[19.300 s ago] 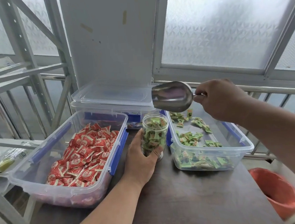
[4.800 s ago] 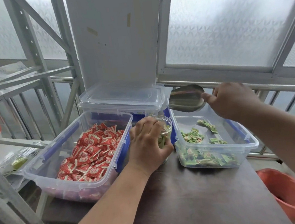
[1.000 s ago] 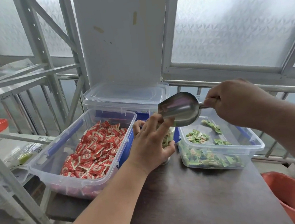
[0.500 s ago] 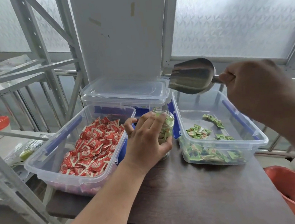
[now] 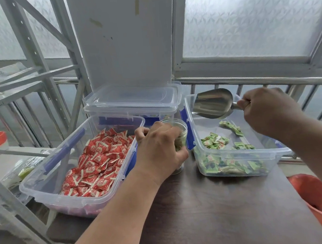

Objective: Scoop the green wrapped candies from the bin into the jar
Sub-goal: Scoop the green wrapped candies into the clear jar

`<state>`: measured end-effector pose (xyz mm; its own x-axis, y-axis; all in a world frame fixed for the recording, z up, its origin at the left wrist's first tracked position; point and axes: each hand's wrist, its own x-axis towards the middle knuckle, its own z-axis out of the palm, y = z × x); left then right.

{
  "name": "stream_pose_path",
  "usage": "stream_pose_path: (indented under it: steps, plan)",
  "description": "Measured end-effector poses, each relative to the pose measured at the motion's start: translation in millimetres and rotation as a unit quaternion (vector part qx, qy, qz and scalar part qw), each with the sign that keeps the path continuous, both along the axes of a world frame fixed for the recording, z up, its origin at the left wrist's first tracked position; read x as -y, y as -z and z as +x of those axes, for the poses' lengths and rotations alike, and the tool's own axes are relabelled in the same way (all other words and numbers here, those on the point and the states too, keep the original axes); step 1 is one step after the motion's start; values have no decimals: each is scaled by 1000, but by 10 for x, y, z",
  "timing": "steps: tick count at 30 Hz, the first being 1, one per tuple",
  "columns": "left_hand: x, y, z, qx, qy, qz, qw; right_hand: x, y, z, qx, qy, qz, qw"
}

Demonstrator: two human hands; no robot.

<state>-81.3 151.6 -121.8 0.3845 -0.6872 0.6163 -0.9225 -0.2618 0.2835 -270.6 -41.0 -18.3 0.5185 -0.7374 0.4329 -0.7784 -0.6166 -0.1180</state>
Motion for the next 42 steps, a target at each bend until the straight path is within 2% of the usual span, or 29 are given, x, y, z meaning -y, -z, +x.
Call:
stream_pose_path:
  steps: [3, 8, 10, 15, 20, 23, 25, 27, 34, 39, 42]
  plan:
    - [11, -24, 15, -7, 9, 9, 1000, 110, 63, -37, -12, 26, 7, 1000]
    - [-11, 142, 19, -23, 63, -59, 996, 208, 259, -69, -73, 52, 52, 995]
    - [-16, 254, 33, -31, 87, -54, 994, 238, 362, -82, -97, 57, 50, 992]
    - [27, 510, 13, -88, 108, -93, 986, 337, 578, -57, -80, 97, 58, 990]
    - [102, 657, 131, -114, 134, -110, 978, 461, 630, 28, -127, 116, 40, 984]
    - [114, 762, 199, -222, 139, -95, 960, 463, 621, 101, -185, 125, 30, 974]
    - [112, 790, 238, -311, 133, -76, 938, 458, 633, 135, -210, 114, 38, 970]
    - [124, 805, 280, -342, 120, -69, 929, 448, 672, 166, -233, 90, 57, 967]
    - [137, 788, 272, -338, 113, -86, 930, 458, 724, 210, -259, 11, 185, 948]
    - [135, 768, 256, -339, 107, -85, 931, 435, 755, 269, -269, -35, 145, 951]
    - [127, 757, 247, -341, 102, -80, 931, 452, 697, 240, -227, -32, 114, 967]
